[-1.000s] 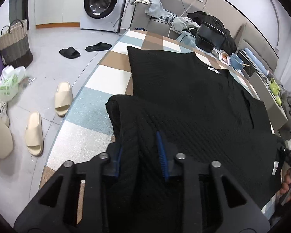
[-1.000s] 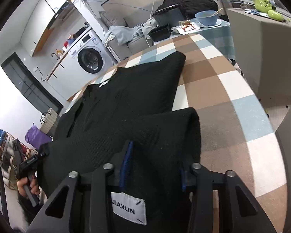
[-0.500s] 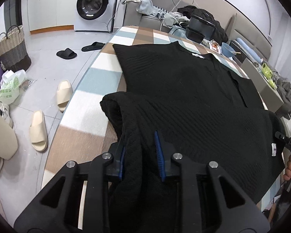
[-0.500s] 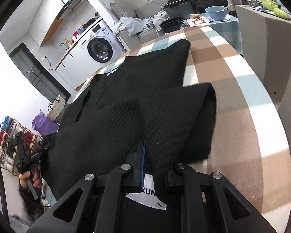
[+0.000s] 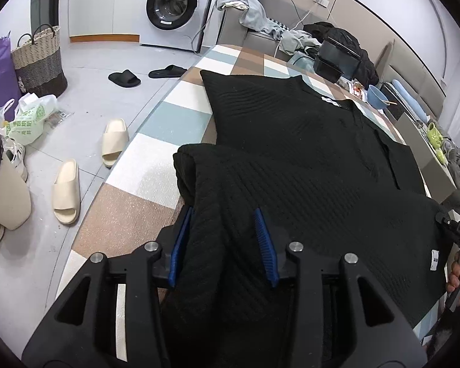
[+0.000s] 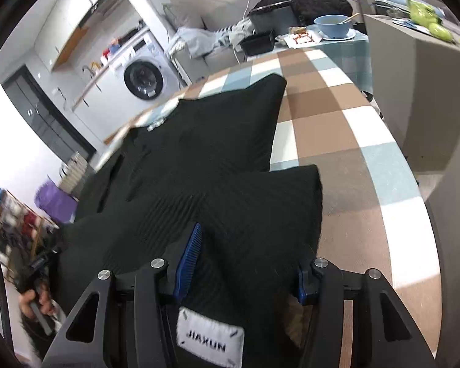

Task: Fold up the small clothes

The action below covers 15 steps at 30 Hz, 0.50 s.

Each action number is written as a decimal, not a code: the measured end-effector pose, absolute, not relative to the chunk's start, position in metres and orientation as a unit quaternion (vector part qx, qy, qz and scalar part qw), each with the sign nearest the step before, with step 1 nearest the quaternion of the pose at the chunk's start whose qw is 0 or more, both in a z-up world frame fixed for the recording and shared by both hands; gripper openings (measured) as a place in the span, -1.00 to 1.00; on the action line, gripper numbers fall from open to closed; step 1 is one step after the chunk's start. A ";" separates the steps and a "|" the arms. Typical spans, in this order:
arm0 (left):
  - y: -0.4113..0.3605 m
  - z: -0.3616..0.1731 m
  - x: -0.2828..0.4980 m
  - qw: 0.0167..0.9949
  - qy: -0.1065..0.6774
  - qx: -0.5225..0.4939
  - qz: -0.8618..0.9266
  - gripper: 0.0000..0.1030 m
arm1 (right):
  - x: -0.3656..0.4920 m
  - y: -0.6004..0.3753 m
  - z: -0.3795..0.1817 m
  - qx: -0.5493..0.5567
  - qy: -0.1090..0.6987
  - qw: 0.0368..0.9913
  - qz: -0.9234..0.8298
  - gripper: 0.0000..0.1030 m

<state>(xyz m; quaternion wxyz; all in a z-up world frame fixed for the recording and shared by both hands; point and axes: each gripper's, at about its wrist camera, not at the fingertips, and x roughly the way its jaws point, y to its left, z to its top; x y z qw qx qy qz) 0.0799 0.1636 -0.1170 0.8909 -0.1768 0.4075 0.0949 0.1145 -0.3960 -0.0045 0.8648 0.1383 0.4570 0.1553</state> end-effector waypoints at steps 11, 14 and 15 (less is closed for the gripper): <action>0.165 -0.118 0.100 0.891 0.413 -0.166 0.093 -0.23 | 0.145 -0.394 -0.008 0.135 0.466 0.863 0.141 0.07; 0.165 -0.120 0.102 0.892 0.410 -0.167 0.089 -0.22 | 0.139 -0.395 -0.008 0.125 0.468 0.865 0.132 0.07; 0.166 -0.121 0.103 0.892 0.410 -0.168 0.088 -0.21 | 0.137 -0.395 -0.007 0.122 0.468 0.864 0.136 0.10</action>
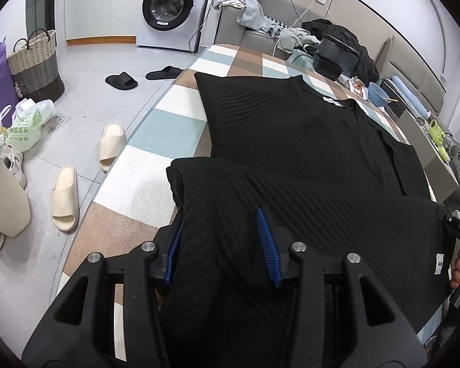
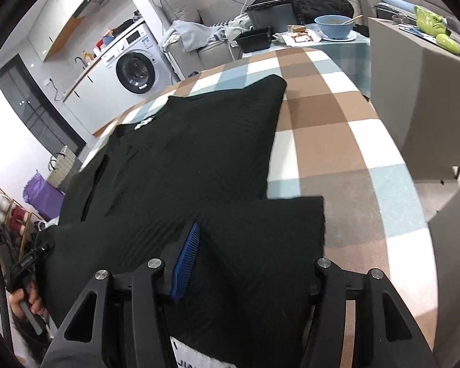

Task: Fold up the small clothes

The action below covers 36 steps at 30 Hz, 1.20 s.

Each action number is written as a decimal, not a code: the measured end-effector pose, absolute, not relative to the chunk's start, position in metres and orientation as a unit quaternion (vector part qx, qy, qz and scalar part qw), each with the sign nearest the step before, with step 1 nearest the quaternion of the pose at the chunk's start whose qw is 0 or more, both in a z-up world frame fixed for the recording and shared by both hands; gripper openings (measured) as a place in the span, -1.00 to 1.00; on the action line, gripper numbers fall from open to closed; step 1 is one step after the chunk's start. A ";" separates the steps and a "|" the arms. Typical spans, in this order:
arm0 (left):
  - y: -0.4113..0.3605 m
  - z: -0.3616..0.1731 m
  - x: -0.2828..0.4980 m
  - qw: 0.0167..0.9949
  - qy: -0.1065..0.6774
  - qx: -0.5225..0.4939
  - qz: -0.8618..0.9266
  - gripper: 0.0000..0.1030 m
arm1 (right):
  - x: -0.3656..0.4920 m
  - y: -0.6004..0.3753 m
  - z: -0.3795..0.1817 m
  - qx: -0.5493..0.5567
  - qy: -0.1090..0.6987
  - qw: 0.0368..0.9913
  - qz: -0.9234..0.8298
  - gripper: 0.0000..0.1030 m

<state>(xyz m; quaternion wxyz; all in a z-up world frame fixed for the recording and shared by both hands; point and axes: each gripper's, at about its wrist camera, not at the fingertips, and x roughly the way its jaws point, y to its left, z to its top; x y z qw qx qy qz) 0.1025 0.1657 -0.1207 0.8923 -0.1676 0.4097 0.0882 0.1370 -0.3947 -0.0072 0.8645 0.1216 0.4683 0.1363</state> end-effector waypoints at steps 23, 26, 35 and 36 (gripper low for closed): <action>0.172 -0.127 0.105 0.893 0.408 -0.169 0.087 -0.17 | 0.106 -0.371 -0.009 0.080 0.473 0.856 0.194 -0.20; 0.173 -0.127 0.107 0.893 0.408 -0.168 0.087 -0.17 | 0.108 -0.379 -0.010 0.098 0.469 0.856 0.192 -0.26; 0.175 -0.127 0.104 0.897 0.406 -0.161 0.069 -0.43 | 0.115 -0.375 -0.012 0.095 0.457 0.870 0.162 -0.52; 0.174 -0.127 0.104 0.898 0.406 -0.156 0.070 -0.44 | 0.113 -0.374 -0.011 0.091 0.458 0.869 0.163 -0.53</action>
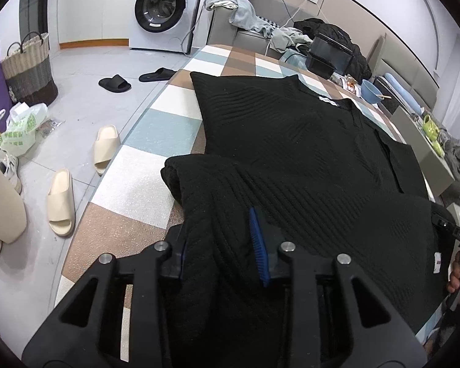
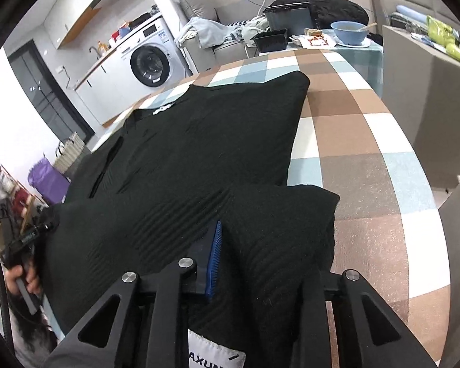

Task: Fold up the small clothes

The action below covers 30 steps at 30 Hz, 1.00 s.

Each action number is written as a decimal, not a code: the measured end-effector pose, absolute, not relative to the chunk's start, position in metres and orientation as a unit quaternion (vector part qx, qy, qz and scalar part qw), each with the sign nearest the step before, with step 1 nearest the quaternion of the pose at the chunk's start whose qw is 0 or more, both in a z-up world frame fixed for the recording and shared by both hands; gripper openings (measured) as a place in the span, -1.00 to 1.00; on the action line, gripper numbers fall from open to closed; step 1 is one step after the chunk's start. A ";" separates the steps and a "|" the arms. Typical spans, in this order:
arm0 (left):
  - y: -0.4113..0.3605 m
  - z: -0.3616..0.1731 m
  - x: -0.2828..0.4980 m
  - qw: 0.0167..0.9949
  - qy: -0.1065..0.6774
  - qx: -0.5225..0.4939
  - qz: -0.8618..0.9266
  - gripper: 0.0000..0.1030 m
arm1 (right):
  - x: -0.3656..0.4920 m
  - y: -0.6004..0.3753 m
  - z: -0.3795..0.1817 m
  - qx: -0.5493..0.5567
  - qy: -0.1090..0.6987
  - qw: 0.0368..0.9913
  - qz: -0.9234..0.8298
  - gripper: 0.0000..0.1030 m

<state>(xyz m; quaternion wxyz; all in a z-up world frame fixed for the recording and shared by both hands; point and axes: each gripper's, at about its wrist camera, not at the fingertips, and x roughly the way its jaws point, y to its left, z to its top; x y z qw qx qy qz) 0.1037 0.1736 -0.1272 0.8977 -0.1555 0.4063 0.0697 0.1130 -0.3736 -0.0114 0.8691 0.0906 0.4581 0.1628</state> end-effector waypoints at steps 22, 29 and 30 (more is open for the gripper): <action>0.186 -0.105 0.036 0.905 0.396 -0.142 0.058 -0.03 | 0.038 -0.419 0.017 0.105 0.429 0.876 0.195 -0.27; 0.161 -0.090 0.023 0.913 0.393 -0.101 0.040 -0.17 | 0.032 -0.407 0.016 0.108 0.412 0.875 0.228 -0.27; 0.157 -0.086 0.021 0.915 0.391 -0.095 0.037 -0.17 | 0.031 -0.405 0.017 0.104 0.409 0.878 0.226 -0.27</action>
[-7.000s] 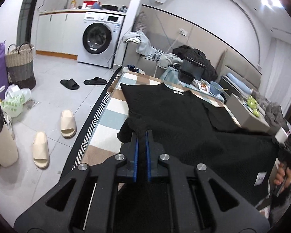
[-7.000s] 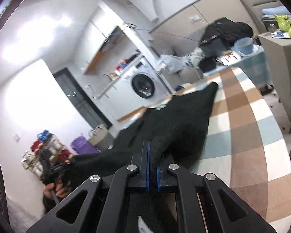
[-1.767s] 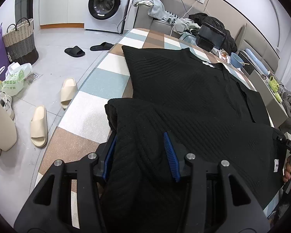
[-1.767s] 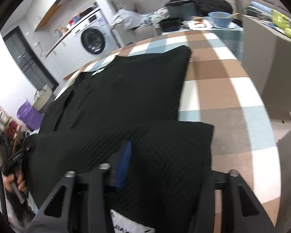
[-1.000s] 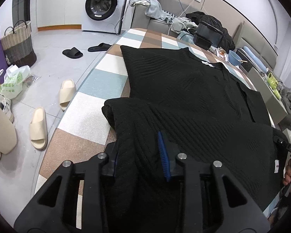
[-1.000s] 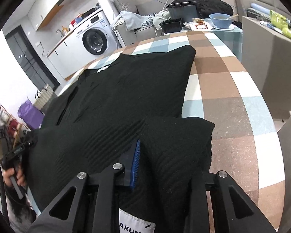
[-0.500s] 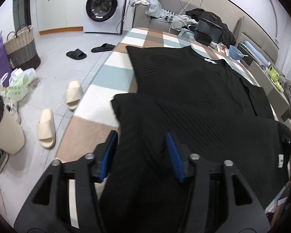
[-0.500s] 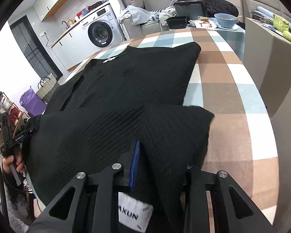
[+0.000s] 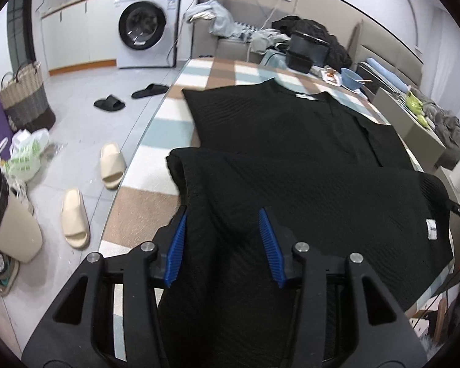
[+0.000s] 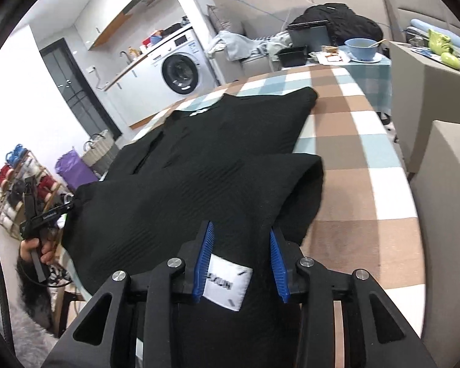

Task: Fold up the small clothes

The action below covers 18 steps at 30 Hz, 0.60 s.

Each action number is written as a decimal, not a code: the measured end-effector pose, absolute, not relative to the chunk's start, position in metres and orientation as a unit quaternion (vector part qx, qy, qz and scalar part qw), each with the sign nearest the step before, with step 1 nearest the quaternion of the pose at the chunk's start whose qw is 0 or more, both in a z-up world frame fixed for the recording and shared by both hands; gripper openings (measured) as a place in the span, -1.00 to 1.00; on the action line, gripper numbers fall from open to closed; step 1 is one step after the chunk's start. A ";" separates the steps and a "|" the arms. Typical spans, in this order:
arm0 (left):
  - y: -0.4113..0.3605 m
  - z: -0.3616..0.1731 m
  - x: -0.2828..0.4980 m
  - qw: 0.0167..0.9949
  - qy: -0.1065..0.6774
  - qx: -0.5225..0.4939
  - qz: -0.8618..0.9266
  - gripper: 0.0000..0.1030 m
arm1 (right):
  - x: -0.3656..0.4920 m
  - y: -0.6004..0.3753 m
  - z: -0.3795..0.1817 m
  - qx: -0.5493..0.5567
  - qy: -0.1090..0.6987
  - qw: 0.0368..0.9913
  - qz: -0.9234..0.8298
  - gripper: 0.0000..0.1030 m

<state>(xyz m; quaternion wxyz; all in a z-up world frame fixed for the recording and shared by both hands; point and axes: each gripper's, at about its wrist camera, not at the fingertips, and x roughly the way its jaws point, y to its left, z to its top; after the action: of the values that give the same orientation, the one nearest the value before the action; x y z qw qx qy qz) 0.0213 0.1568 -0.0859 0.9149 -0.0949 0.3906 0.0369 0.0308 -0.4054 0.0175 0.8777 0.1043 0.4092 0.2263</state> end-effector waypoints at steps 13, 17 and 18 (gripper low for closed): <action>0.179 -0.080 0.013 0.923 0.354 -0.140 0.061 -0.92 | 0.043 -0.406 0.002 0.096 0.415 0.885 0.191 -0.90; 0.201 -0.062 0.014 0.929 0.318 -0.176 0.062 -0.92 | 0.043 -0.417 0.033 0.120 0.359 0.899 0.219 -0.91; 0.204 -0.061 0.018 0.929 0.317 -0.179 0.062 -0.92 | 0.046 -0.419 0.042 0.127 0.343 0.903 0.225 -0.91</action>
<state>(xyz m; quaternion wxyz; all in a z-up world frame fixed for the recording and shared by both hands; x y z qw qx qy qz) 0.0178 0.2039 -0.0608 0.9295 -0.1786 0.3168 0.0619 0.0457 -0.4186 0.0424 0.9032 0.1271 0.3428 0.2249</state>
